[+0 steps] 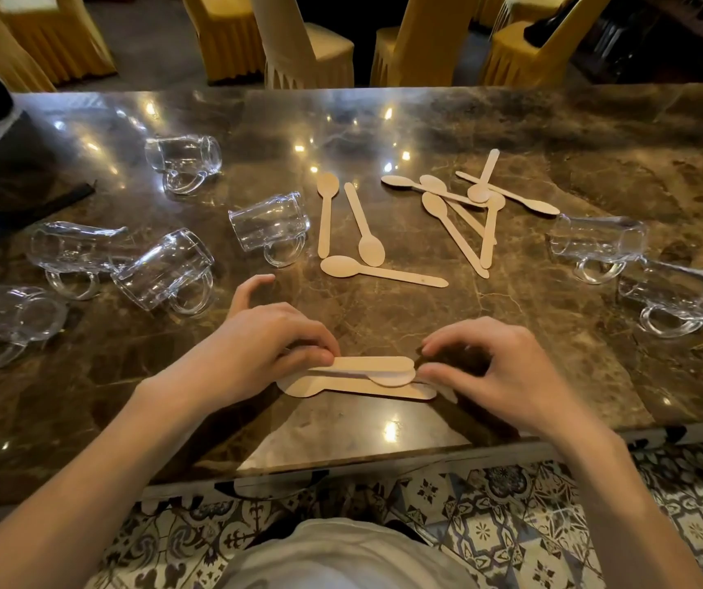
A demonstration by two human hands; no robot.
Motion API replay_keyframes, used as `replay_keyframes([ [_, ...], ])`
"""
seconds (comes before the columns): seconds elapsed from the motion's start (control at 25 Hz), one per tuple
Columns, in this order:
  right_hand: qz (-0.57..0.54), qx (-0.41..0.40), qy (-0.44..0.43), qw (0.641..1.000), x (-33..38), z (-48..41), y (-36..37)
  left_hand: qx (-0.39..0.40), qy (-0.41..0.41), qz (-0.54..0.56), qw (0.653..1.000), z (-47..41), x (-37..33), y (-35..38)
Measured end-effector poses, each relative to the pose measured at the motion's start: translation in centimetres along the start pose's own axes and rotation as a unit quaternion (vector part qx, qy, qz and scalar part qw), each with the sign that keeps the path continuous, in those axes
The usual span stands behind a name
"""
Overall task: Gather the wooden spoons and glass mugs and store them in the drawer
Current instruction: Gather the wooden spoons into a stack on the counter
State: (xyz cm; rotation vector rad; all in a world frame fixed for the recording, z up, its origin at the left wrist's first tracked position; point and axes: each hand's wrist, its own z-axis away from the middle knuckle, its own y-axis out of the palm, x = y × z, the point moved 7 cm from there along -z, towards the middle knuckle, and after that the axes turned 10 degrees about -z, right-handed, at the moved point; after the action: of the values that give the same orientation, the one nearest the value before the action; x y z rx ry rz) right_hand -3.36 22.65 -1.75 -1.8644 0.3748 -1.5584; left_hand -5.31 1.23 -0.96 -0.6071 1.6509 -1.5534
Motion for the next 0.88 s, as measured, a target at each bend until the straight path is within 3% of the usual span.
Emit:
replay_keyframes([
  [0.16, 0.026, -0.131, 0.029, 0.991, -0.7, -3.3, -2.0, -0.035, 0.003, -0.007, 0.999, 0.2, -0.8, 0.8],
  [0.24, 0.074, -0.152, 0.036, 0.985, -0.6, -5.5, -1.8, -0.05, -0.002, 0.003, 0.999, 0.4, -0.9, 1.0],
  [0.48, 0.197, -0.112, 0.064, 0.972, -1.2, -8.5, -0.7, -0.073, -0.015, 0.008, 0.997, 0.6, -0.6, 1.3],
  [0.88, 0.231, -0.035, 0.063, 0.97, -0.4, -8.6, -0.4, -0.138, -0.066, 0.099, 0.983, -0.4, 1.1, -1.0],
])
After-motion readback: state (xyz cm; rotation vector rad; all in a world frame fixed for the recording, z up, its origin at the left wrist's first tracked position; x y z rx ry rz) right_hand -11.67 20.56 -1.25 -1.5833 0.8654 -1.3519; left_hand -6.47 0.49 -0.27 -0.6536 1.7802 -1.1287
